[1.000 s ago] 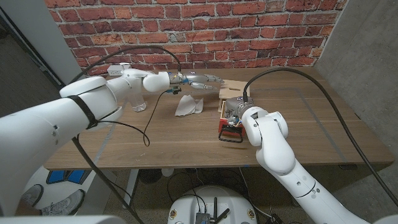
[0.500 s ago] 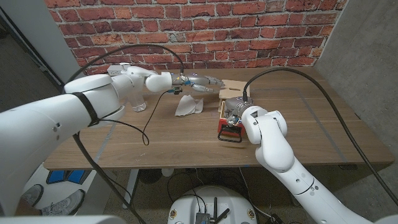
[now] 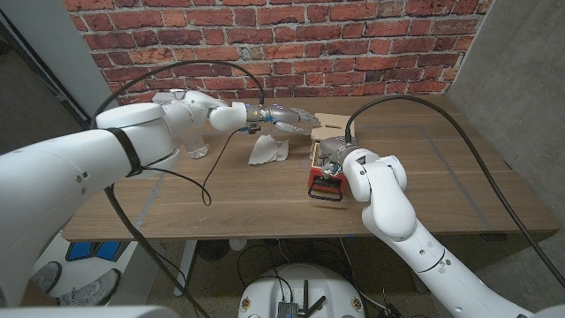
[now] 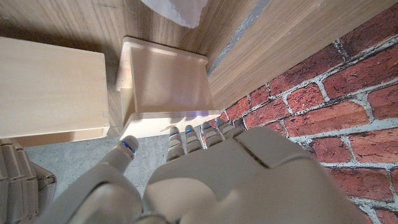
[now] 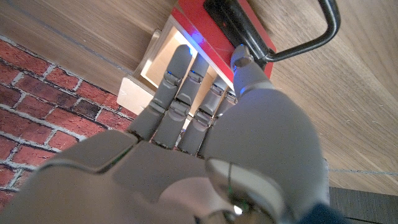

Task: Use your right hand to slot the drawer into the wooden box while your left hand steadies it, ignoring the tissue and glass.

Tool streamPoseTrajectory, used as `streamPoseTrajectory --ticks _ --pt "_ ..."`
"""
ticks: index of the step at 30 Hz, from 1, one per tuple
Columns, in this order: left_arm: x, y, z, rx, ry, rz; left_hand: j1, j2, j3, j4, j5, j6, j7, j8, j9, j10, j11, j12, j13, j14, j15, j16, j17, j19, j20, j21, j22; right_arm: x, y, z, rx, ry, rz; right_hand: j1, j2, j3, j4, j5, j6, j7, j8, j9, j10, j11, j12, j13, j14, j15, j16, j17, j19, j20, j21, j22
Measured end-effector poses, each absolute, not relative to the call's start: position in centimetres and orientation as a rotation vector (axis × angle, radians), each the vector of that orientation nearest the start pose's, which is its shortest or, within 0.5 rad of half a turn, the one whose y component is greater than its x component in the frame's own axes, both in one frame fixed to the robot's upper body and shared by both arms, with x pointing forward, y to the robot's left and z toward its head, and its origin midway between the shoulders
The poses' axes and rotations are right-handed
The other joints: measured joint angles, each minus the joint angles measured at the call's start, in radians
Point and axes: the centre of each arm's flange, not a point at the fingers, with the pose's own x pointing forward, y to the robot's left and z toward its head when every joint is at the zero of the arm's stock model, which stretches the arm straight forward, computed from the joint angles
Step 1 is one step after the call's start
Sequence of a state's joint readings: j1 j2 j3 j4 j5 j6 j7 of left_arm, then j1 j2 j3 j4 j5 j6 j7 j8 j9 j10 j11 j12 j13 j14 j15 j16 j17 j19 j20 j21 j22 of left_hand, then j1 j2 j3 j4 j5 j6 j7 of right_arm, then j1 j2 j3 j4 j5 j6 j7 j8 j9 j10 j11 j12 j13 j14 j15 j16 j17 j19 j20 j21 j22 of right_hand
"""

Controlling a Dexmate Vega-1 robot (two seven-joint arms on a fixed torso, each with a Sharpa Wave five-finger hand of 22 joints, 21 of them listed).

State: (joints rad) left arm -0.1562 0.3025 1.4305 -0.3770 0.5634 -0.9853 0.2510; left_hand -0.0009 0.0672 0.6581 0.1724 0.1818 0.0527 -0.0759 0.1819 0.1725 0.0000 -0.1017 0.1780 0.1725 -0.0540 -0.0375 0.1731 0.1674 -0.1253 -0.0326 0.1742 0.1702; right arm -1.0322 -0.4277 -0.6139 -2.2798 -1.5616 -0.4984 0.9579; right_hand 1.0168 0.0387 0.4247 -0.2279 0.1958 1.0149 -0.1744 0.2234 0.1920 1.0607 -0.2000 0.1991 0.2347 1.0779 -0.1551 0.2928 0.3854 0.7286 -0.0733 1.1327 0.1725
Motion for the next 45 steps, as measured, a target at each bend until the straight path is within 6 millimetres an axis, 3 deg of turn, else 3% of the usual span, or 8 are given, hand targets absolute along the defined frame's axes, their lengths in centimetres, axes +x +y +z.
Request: streamPoseTrajectory --ticks 45 --pt "68.0 11.3 9.6 1.841 -1.015 -0.693 0.000 0.000 0.000 0.000 0.000 0.042 -0.003 0.007 -0.002 0.033 0.007 0.007 -0.003 0.033 0.004 0.005 0.000 0.015 -0.003 0.012 0.000 48.5 -10.4 0.3 -1.770 -0.268 0.050 -0.008 0.002 0.006 -0.002 0.001 0.003 0.003 -0.003 0.000 0.000 0.000 0.000 0.000 -0.001 -0.001 0.000 0.004 0.000 0.000 0.000 0.000"
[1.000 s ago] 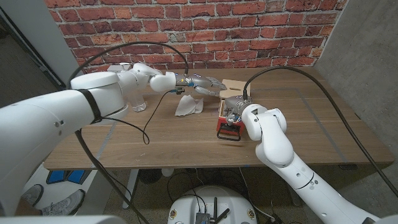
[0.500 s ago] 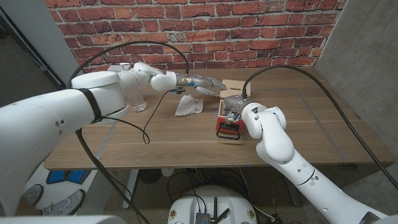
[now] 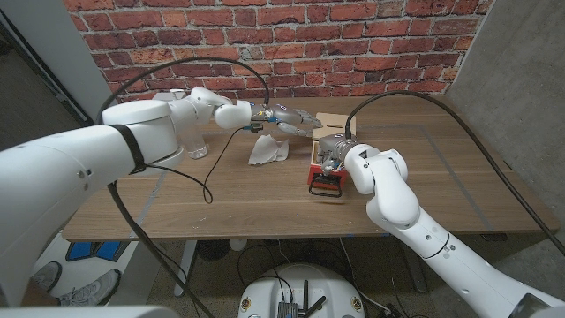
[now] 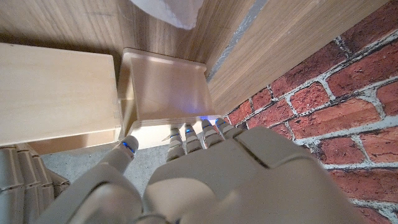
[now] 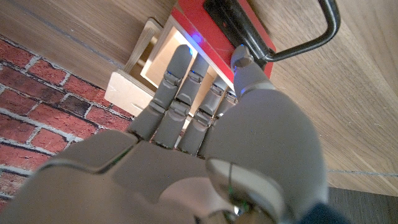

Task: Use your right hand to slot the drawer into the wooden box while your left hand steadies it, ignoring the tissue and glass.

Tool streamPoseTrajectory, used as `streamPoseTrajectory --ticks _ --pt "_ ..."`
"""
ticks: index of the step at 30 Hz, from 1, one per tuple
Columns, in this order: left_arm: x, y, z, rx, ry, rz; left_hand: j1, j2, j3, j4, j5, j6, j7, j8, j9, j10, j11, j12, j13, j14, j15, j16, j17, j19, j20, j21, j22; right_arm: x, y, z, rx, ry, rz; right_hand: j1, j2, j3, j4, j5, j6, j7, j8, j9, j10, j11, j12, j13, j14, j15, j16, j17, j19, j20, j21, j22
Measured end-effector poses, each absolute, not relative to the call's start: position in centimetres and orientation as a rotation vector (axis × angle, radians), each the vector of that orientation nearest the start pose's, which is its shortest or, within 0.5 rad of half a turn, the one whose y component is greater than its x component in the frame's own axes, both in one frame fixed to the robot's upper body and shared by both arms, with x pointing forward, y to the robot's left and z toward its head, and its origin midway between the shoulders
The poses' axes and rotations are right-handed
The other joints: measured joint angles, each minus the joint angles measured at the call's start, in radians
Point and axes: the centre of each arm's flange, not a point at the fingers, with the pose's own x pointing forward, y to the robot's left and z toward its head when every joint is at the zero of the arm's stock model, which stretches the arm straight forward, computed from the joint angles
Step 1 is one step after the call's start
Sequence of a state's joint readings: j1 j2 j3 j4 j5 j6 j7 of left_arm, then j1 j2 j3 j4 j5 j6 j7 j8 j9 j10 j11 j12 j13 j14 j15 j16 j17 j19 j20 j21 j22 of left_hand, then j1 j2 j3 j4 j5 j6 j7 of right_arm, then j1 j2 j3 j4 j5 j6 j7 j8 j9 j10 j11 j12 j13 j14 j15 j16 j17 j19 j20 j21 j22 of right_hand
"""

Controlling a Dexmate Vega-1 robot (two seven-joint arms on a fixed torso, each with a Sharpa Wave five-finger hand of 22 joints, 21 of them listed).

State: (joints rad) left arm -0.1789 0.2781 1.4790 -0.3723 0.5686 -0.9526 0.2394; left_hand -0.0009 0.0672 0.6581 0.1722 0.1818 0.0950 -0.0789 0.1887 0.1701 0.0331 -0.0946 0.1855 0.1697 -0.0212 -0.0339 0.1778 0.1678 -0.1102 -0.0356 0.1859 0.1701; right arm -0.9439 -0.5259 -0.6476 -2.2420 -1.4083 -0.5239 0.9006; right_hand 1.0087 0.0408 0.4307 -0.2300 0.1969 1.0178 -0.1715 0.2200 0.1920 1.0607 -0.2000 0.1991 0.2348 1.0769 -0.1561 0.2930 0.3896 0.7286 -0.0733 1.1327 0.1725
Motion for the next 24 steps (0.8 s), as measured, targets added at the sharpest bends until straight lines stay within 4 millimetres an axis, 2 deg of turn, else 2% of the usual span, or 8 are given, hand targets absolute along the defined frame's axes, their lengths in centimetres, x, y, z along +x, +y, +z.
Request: streamPoseTrajectory --ticks 16,18,24 --pt "67.96 11.19 9.96 1.852 -1.032 -0.682 0.000 0.000 0.000 0.000 0.000 0.017 -0.003 0.000 0.001 0.001 -0.002 0.000 -0.002 0.000 0.000 0.000 -0.005 0.000 0.000 0.000 -0.001 48.89 -10.51 0.52 -1.803 -0.269 0.063 -0.008 -0.008 0.001 0.001 -0.001 -0.002 -0.002 0.000 0.000 0.000 0.000 0.000 0.000 0.000 0.000 0.008 0.000 0.000 0.000 0.000 0.000" --pt "67.95 11.19 9.98 1.852 -1.035 -0.680 0.000 0.000 0.003 -0.003 0.000 0.017 -0.003 0.000 0.001 0.001 -0.001 0.000 -0.002 0.000 0.000 0.000 -0.005 0.000 0.000 0.000 -0.003 48.93 -10.53 0.55 -1.806 -0.269 0.064 -0.025 -0.007 0.014 0.013 -0.002 -0.002 -0.002 -0.001 0.000 0.000 0.000 0.000 0.000 0.000 0.000 0.008 0.009 0.000 0.000 0.000 0.000" --pt "67.85 11.15 9.98 1.849 -1.046 -0.681 0.000 0.000 0.006 -0.006 0.000 0.021 -0.003 0.000 0.003 0.010 0.000 0.000 -0.002 0.004 0.004 0.000 -0.005 0.011 0.004 0.008 -0.003 49.08 -10.56 0.59 -1.815 -0.268 0.067 -0.025 -0.006 0.014 0.014 -0.004 -0.003 -0.003 -0.001 0.000 0.000 0.000 0.000 0.000 0.000 -0.001 0.008 0.010 0.000 0.000 0.000 0.000"
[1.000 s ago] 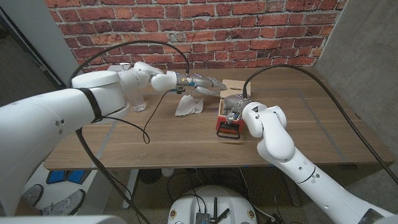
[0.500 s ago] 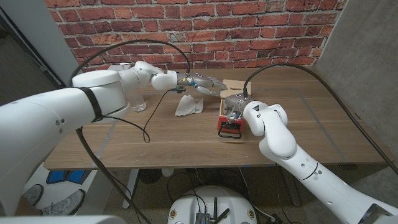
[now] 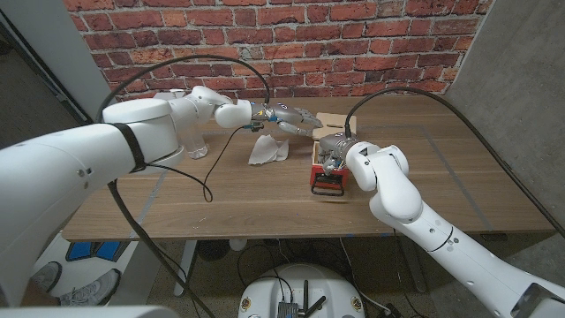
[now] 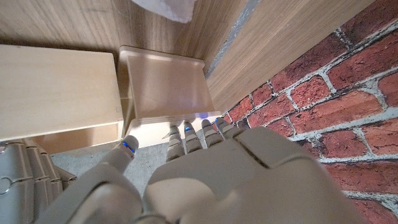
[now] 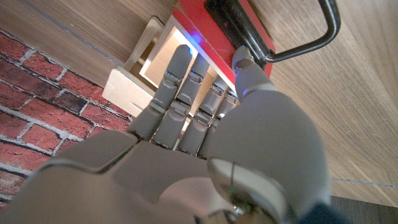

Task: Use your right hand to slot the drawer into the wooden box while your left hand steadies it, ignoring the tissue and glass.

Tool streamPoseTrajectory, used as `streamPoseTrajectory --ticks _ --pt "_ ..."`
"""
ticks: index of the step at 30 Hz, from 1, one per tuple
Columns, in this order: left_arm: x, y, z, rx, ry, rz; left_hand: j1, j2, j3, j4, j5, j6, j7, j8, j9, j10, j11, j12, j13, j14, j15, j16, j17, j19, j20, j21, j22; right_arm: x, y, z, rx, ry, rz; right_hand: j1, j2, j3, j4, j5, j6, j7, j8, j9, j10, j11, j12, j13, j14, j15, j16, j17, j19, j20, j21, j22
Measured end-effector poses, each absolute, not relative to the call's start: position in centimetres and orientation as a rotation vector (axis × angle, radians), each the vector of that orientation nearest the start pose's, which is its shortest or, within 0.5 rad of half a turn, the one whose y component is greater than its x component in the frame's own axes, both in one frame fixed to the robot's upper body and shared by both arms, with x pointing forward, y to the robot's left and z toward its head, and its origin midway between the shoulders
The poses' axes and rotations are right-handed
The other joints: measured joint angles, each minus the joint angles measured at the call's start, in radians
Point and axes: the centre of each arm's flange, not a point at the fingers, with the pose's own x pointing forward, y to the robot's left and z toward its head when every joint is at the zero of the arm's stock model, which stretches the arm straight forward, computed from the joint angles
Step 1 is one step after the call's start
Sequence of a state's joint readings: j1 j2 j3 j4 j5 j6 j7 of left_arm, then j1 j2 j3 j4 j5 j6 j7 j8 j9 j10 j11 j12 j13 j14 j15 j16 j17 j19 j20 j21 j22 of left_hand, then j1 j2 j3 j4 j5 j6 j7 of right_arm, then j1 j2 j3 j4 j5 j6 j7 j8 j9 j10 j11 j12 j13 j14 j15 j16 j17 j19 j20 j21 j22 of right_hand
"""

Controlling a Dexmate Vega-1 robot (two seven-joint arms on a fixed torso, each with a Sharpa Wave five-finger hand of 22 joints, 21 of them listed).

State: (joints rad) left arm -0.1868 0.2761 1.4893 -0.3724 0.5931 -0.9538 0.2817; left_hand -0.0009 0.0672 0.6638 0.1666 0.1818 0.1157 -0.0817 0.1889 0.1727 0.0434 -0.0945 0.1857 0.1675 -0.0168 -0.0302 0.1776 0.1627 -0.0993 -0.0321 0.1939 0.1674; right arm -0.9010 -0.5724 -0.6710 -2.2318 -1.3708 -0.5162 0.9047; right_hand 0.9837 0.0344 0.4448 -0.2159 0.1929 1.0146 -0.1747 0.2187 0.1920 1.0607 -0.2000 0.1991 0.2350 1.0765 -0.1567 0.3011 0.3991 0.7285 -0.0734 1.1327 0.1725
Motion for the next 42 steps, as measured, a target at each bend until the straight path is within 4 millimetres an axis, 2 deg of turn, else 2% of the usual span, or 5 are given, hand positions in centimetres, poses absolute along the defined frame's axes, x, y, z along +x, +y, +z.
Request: streamPoseTrajectory --ticks 42 --pt "67.55 11.23 9.94 1.856 -1.082 -0.685 0.013 0.008 0.021 -0.021 0.000 0.013 -0.006 0.001 -0.001 0.009 -0.008 0.000 0.003 0.014 0.000 -0.001 0.000 0.014 -0.004 0.000 0.000 49.85 -11.54 1.06 -1.882 -0.277 0.073 0.000 0.000 0.004 -0.003 0.003 -0.002 -0.002 -0.003 0.000 -0.007 0.000 0.000 0.000 -0.004 -0.004 0.000 0.007 0.004 -0.004 -0.008 0.000"
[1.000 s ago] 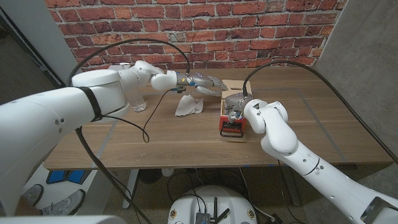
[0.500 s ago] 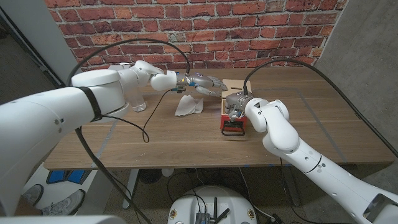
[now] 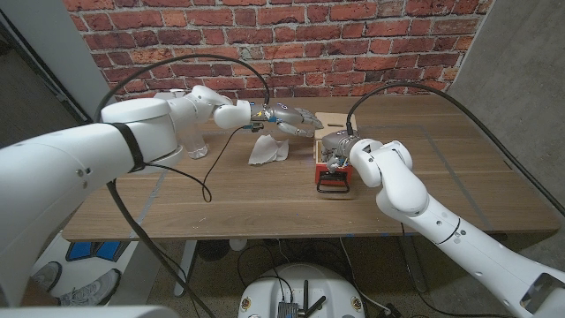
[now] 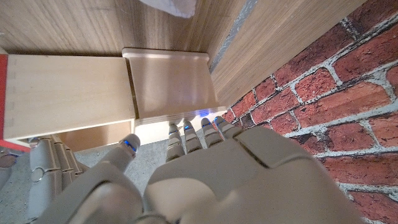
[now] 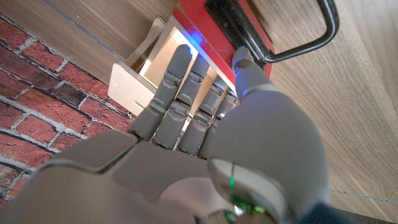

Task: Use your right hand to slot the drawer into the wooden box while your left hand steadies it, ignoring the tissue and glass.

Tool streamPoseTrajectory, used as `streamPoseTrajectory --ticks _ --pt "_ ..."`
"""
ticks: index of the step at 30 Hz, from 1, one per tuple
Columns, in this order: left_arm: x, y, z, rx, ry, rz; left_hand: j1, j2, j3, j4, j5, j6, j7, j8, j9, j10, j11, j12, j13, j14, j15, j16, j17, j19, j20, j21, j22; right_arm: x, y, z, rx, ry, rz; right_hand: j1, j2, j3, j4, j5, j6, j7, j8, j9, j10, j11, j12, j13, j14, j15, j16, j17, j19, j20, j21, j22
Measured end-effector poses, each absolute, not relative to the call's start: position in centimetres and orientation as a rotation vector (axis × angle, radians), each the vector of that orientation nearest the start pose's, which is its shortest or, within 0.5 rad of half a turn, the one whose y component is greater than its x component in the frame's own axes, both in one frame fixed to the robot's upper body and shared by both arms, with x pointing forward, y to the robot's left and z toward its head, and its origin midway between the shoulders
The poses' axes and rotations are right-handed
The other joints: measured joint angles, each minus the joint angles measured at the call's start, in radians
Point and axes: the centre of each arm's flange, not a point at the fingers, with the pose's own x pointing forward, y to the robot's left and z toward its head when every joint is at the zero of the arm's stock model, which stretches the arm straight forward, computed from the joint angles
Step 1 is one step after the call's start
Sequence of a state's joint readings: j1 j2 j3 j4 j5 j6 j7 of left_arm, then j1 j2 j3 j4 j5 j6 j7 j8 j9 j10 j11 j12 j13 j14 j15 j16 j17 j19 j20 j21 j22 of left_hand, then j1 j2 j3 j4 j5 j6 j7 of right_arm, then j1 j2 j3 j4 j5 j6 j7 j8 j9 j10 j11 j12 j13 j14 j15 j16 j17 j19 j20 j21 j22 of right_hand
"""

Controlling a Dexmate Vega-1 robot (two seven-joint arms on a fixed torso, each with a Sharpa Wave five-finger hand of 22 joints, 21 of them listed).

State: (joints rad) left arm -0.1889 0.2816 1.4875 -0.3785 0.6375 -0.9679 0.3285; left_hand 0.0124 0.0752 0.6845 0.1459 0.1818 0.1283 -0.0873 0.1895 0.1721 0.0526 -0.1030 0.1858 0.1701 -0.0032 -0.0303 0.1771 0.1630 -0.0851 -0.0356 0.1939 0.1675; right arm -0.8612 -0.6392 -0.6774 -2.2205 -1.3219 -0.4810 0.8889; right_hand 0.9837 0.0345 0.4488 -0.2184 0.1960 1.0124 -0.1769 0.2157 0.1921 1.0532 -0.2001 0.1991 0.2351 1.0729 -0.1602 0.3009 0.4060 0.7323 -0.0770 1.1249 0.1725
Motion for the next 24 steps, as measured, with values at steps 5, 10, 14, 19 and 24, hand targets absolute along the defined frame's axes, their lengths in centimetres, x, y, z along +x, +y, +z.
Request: streamPoseTrajectory --ticks 5,10,14,19,24 --pt "67.53 11.27 9.92 1.858 -1.082 -0.687 0.000 0.000 0.005 -0.005 0.000 0.005 0.005 0.000 0.000 0.005 0.005 0.000 0.000 0.004 -0.004 0.000 0.000 0.009 0.001 0.000 0.000 49.89 -11.60 1.03 -1.891 -0.279 0.080 0.000 0.000 0.000 0.000 0.000 -0.002 -0.002 0.003 0.000 0.000 0.000 0.000 0.000 0.000 0.000 0.000 0.000 0.000 0.000 0.000 0.000" --pt "67.52 11.28 9.91 1.861 -1.083 -0.688 0.000 0.000 0.005 -0.005 0.000 0.005 0.005 0.000 0.000 0.005 0.005 0.000 0.000 0.005 -0.005 0.000 0.000 0.011 0.000 0.000 0.000 49.98 -11.65 0.90 -1.902 -0.279 0.091 0.000 0.000 0.000 0.000 -0.003 -0.002 -0.002 0.003 0.000 0.000 0.000 0.000 0.000 0.000 0.000 0.000 0.001 0.000 0.000 0.000 0.000" --pt "67.52 11.28 9.92 1.861 -1.083 -0.688 0.000 0.000 0.005 -0.005 0.000 0.005 0.005 0.000 0.000 0.009 0.001 0.000 0.000 0.006 -0.005 0.000 0.000 0.011 0.000 0.000 0.000 50.06 -11.71 0.82 -1.911 -0.278 0.096 -0.026 0.003 0.000 0.000 -0.003 -0.003 -0.003 0.003 0.000 0.000 0.000 0.000 0.000 0.002 -0.007 0.000 0.006 0.000 0.000 0.000 0.000" --pt "67.52 11.28 9.94 1.862 -1.082 -0.689 0.000 0.000 0.010 -0.010 0.000 0.010 0.000 -0.001 -0.001 0.009 0.001 0.000 0.000 0.009 -0.002 0.000 0.000 0.011 0.000 0.000 0.000 50.14 -11.79 0.76 -1.920 -0.278 0.105 -0.026 0.003 0.000 0.000 -0.003 -0.001 -0.001 0.003 0.000 0.000 0.000 0.000 0.000 0.003 -0.009 -0.001 0.007 0.000 0.000 0.000 0.000" --pt "67.56 11.29 9.93 1.866 -1.077 -0.690 0.000 0.000 0.010 -0.010 0.000 0.014 0.004 -0.001 -0.002 0.017 0.003 0.000 0.000 0.009 -0.002 0.000 0.000 0.011 0.000 0.000 0.000 50.22 -11.84 0.74 -1.926 -0.278 0.111 -0.026 0.003 0.000 0.000 -0.004 -0.001 -0.001 0.003 0.000 0.000 0.000 0.000 0.000 0.003 -0.010 -0.001 0.006 0.000 0.000 -0.005 0.000"
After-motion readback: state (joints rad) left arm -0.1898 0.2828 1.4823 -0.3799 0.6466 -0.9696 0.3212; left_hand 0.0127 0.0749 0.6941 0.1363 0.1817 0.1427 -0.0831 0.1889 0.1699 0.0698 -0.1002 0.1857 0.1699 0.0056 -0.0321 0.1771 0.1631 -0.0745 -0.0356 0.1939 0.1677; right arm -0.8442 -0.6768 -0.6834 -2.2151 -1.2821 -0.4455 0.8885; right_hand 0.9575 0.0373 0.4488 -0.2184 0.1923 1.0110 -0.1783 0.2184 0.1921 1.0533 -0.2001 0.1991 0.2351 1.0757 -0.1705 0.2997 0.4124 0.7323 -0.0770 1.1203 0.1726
